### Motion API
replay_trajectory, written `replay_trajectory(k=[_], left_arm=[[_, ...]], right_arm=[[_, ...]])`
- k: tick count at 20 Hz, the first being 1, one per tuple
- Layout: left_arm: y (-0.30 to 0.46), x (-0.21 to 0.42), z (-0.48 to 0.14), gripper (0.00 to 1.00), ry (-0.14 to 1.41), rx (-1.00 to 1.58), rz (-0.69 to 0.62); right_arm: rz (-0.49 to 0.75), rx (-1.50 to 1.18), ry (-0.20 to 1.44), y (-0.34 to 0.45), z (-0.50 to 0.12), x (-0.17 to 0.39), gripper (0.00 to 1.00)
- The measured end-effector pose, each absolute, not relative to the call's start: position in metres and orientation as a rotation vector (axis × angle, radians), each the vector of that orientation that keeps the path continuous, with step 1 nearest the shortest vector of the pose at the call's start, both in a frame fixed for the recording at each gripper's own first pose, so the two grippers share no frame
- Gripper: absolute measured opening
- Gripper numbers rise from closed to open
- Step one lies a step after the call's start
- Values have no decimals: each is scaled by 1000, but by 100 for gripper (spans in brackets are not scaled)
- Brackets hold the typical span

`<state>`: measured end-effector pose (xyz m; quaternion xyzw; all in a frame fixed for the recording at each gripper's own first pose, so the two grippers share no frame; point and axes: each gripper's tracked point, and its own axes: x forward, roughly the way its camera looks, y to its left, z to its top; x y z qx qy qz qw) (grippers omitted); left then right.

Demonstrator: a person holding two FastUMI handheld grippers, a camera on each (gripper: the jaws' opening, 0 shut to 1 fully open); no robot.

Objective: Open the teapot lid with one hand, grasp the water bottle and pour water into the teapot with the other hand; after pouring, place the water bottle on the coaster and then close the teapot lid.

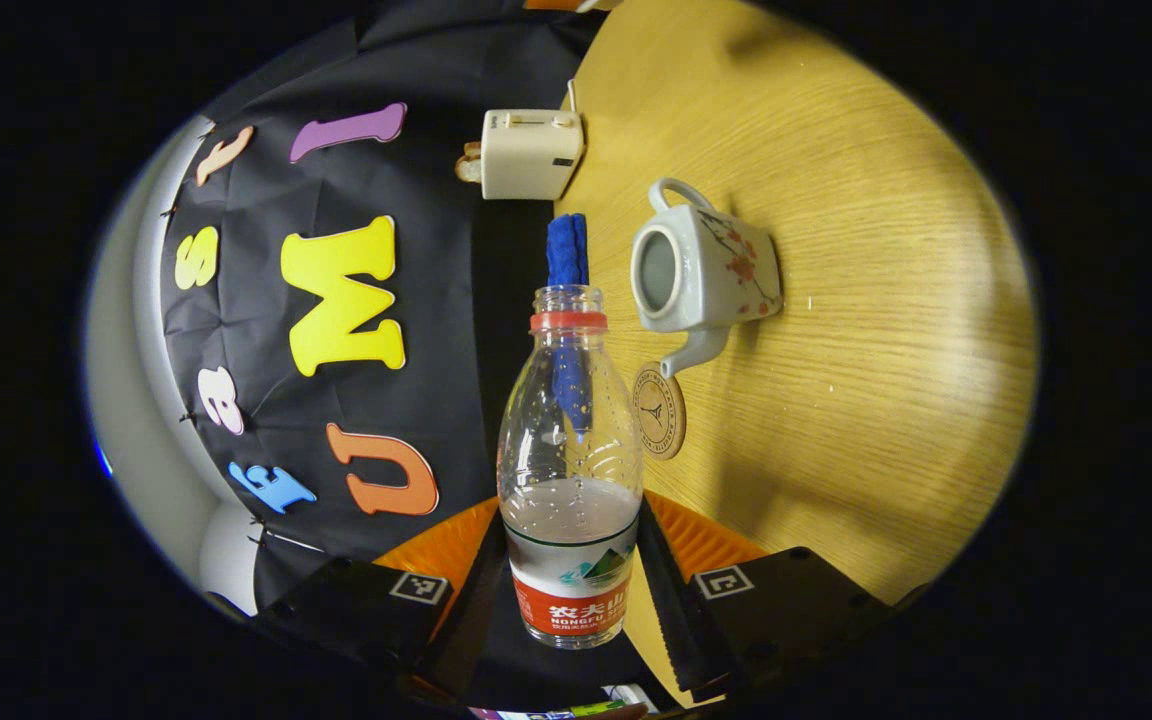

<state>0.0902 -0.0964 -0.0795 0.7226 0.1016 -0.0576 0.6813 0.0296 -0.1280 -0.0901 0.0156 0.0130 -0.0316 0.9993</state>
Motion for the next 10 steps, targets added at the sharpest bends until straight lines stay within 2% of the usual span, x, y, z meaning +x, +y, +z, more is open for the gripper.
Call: replay_trajectory(k=[10], left_arm=[[-103,96,-64,75,228,1885,-115]], right_arm=[[-70,51,20,-138,-88,30,0]])
